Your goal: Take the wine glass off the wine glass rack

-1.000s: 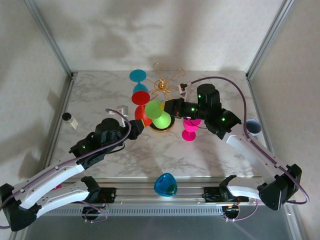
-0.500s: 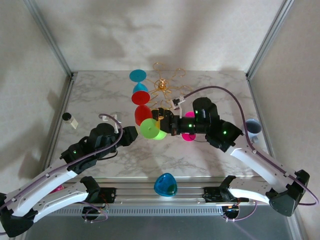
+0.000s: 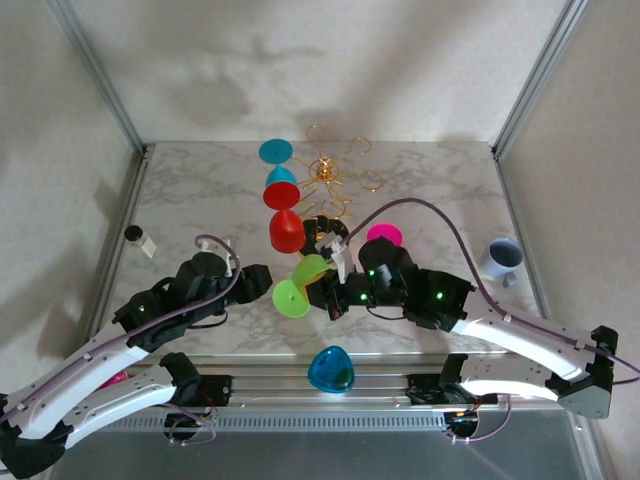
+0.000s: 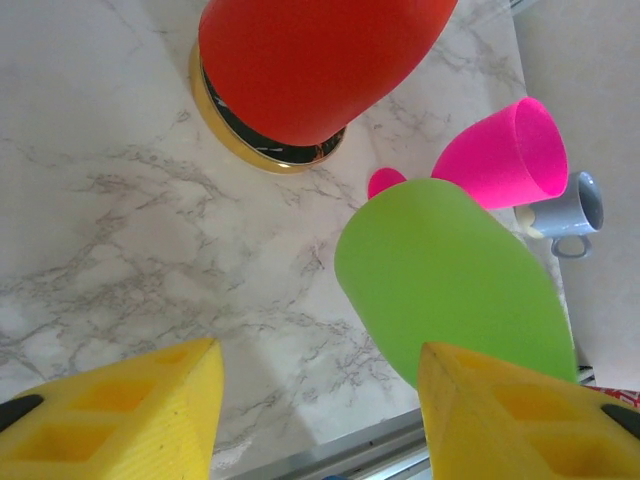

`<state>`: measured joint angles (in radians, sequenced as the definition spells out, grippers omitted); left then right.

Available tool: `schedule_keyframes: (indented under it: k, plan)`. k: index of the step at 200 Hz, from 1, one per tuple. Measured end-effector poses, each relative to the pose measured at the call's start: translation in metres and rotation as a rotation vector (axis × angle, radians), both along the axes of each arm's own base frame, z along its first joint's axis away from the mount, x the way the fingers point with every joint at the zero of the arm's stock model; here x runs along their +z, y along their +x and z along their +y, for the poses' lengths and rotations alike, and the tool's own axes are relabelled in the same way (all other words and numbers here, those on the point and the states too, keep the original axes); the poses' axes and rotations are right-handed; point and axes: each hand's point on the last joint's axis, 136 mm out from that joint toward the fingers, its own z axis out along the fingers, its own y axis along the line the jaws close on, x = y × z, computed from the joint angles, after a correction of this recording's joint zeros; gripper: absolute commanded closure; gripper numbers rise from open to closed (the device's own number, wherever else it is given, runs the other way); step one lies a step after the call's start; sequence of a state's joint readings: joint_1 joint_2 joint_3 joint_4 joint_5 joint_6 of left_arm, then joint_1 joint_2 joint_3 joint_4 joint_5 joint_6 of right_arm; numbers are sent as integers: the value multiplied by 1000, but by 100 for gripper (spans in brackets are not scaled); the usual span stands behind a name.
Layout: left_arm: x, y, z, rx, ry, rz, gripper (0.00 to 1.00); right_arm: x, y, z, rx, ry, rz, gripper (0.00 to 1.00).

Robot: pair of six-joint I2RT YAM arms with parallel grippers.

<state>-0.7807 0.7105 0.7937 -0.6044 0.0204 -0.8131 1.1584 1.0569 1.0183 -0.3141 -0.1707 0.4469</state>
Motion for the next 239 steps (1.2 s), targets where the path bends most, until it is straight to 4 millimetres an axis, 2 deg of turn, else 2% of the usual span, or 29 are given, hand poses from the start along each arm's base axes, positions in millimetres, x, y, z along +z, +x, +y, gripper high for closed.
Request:
schedule_keyframes:
  k: [49,65,148,239]
  plan:
    - [-8,-6,3,-5,11,46,42,-41,-12,-3,4,-137,-164,100]
    - [-12,-7,2,-10,19,70,42,-49,-14,-5,-2,-167,-223,100]
    - [-19,-15,-14,-86,-4,161,38,-52,-4,-7,-99,-244,-514,100]
    - [-19,-22,-27,-122,-69,227,39,-83,-2,-2,-163,-412,-755,100]
